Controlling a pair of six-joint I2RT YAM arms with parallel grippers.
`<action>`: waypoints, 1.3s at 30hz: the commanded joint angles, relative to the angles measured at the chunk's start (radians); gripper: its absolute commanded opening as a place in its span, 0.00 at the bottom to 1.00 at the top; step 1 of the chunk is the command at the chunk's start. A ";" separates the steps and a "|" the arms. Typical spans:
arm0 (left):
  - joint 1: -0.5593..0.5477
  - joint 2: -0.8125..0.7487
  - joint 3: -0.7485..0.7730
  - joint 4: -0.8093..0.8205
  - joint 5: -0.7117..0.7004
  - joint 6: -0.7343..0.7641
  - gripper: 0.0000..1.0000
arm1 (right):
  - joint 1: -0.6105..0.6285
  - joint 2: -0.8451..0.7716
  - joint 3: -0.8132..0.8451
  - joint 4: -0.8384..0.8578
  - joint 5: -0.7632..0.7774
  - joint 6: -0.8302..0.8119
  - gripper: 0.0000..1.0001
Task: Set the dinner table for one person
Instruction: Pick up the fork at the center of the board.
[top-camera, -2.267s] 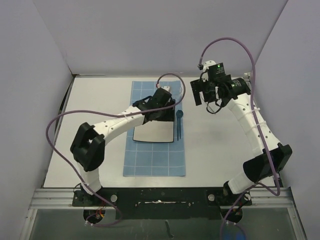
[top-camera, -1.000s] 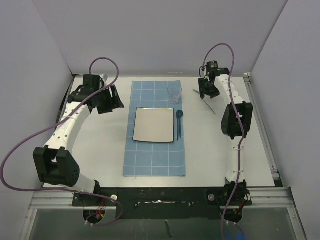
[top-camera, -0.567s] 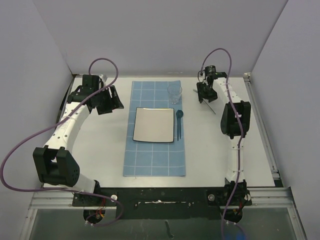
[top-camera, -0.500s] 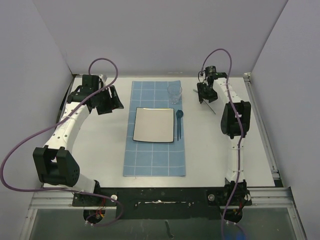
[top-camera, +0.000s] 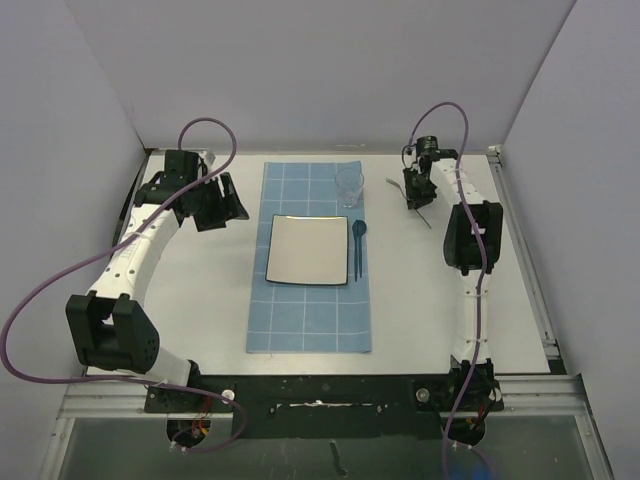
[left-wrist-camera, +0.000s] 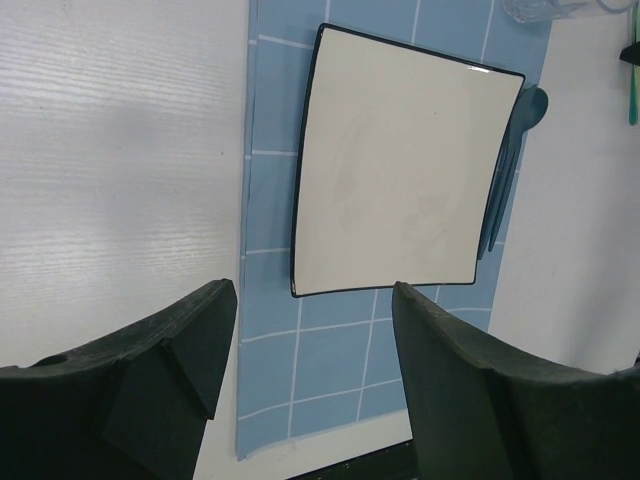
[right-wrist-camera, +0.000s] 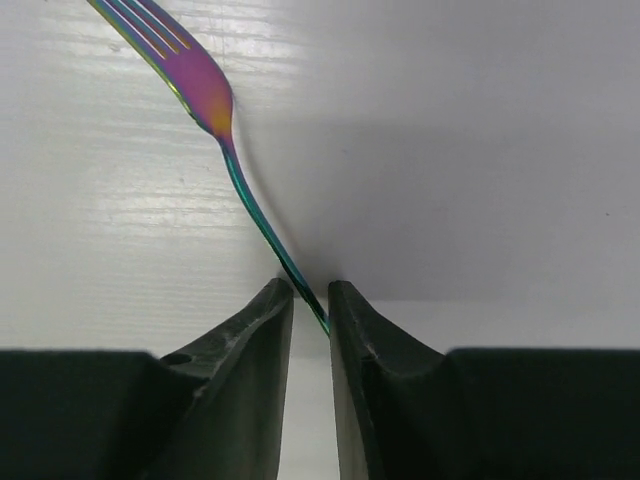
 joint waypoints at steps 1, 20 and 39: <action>0.006 -0.070 0.020 0.010 0.023 -0.011 0.62 | -0.003 0.019 0.012 0.026 -0.009 0.007 0.14; 0.007 -0.155 -0.041 0.036 0.054 -0.038 0.62 | 0.027 -0.236 -0.215 0.111 -0.141 0.125 0.00; 0.008 -0.375 -0.113 0.001 0.078 -0.052 0.62 | 0.159 -0.596 -0.012 -0.058 -0.257 0.272 0.00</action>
